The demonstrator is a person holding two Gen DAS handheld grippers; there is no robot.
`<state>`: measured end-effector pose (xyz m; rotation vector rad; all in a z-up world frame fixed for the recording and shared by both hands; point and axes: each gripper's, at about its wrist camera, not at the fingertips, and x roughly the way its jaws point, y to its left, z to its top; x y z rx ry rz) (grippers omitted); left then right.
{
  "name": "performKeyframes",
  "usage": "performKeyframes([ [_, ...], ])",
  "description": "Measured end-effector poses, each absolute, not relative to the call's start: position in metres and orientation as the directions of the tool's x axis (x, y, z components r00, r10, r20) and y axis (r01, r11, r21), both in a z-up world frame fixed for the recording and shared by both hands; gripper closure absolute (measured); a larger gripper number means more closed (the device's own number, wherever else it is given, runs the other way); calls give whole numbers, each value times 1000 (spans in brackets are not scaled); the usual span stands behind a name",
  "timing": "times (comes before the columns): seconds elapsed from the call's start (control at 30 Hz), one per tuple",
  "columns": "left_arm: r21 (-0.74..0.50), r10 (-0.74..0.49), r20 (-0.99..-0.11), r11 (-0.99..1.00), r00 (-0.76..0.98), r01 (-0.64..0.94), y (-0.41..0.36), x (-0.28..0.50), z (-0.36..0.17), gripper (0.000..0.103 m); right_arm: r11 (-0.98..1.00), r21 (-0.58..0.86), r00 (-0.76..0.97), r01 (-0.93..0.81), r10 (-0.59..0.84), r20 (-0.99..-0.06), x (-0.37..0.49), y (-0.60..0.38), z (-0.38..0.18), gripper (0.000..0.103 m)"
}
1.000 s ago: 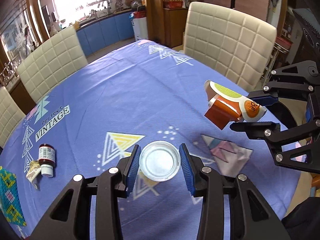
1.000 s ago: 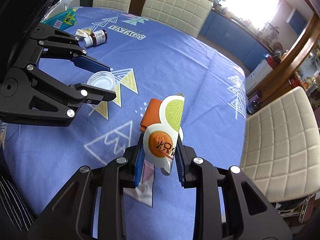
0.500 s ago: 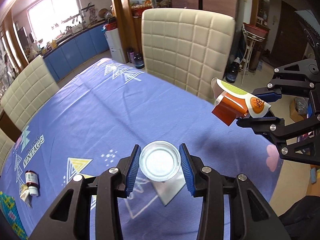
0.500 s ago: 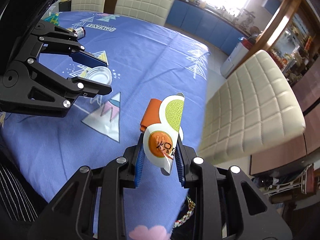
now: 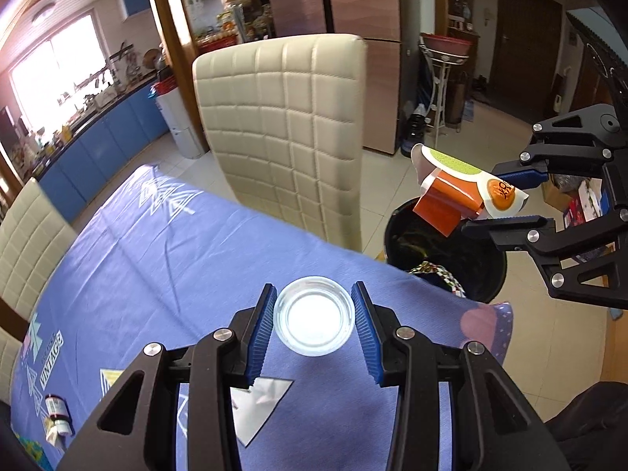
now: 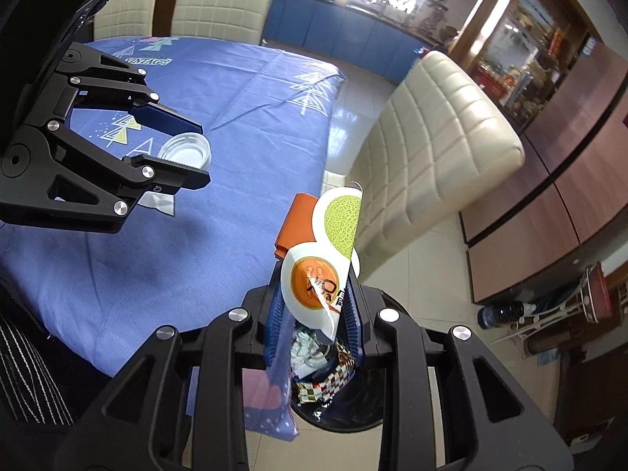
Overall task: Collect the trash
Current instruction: 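Carry the white lid and paper cup over the black bin with both grippers, then open the right gripper to drop the paper cup into the bin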
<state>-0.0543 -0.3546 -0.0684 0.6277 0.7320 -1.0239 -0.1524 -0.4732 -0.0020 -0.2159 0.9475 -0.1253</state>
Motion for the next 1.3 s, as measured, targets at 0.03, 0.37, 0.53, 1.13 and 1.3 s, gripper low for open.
performKeyframes([
  [0.03, 124, -527, -785, 382, 326, 916, -358, -57, -68, 64, 971, -237, 577, 20, -205, -791, -156, -477, -2, 74],
  [0.37, 127, -559, -781, 292, 277, 948, -392, -82, -65, 64, 964, -241, 550, 116, -265, -792, -186, -503, -1, 74],
  [0.53, 136, -572, -777, 252, 261, 958, -402, -91, -61, 64, 957, -244, 540, 156, -290, -790, -195, -509, 2, 74],
  [1.13, 145, -617, -758, 159, 213, 977, -437, -112, -48, 64, 935, -247, 508, 254, -347, -789, -224, -523, 2, 74],
  [1.3, 145, -621, -758, 142, 202, 979, -441, -116, -49, 64, 930, -244, 497, 275, -355, -792, -228, -529, 1, 74],
])
